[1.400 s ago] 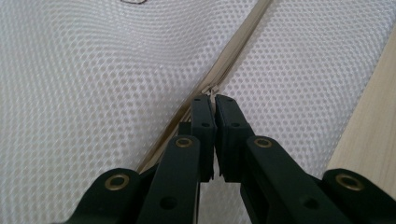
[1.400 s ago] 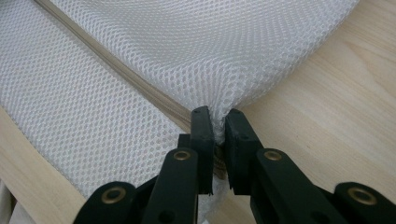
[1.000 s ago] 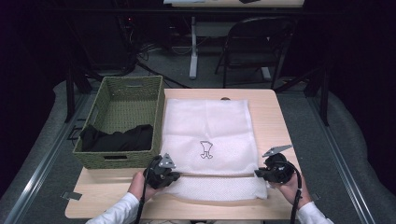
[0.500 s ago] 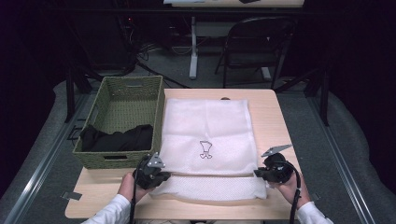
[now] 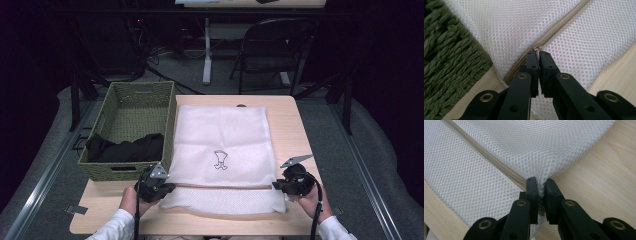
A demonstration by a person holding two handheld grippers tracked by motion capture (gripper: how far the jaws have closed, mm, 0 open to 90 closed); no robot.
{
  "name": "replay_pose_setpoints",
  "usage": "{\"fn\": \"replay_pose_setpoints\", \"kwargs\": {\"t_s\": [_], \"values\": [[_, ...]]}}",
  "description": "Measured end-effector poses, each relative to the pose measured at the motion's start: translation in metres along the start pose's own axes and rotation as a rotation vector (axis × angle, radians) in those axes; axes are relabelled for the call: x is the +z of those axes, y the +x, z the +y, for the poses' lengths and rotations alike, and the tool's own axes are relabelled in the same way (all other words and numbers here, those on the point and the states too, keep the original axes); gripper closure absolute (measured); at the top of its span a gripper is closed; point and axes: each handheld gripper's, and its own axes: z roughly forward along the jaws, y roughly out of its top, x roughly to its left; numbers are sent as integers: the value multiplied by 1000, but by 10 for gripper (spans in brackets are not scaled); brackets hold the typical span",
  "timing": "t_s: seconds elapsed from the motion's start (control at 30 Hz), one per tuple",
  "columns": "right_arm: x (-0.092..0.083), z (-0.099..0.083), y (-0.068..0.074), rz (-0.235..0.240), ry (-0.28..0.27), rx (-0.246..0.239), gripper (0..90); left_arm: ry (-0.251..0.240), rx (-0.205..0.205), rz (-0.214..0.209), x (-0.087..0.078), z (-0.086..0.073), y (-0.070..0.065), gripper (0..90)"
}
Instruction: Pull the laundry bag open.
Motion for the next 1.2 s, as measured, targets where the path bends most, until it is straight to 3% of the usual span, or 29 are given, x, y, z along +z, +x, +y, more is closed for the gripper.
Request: {"fn": "replay_pose_setpoints", "kwargs": {"t_s": [0.1,0.13,0.53,0.57,0.6,0.63,0.67,0.7,0.73,0.83,0.87,0.9,1.0,1.1,1.2], "values": [[-1,-1,-3,-7,0,-5,838,2,-26,24,-2,-5,6,871],[-2,-1,-3,-12,0,9,837,-2,-58,20,-4,-9,11,871],[0,0,-1,-12,0,-2,838,20,-73,51,-8,-19,17,870],[0,-1,0,-94,29,-38,841,50,-50,123,-10,-24,24,900],[0,-1,0,-94,29,-38,841,50,-50,123,-10,-24,24,900],[-3,-4,-7,-107,26,-14,843,43,-110,109,-12,-30,32,900],[-3,-4,-7,-107,26,-14,843,38,-143,106,-13,-34,37,900],[-3,-4,-7,-107,26,-14,843,38,-143,106,-13,-34,37,900],[-4,-6,-13,-42,9,44,843,38,-143,106,-13,-34,37,900],[-4,-6,-13,-42,9,44,843,38,-143,106,-13,-34,37,900],[-4,-6,-13,-42,9,44,843,20,-88,67,-13,-27,24,900],[0,-3,-6,-51,23,14,841,18,-84,67,-13,-26,24,900],[2,-2,-7,-46,26,2,840,15,-93,59,-14,-26,24,900],[3,-3,-7,-35,36,23,838,9,-94,52,-14,-27,26,900],[4,-2,-9,-33,33,-2,835,-17,-93,40,-16,-26,25,900]]}}
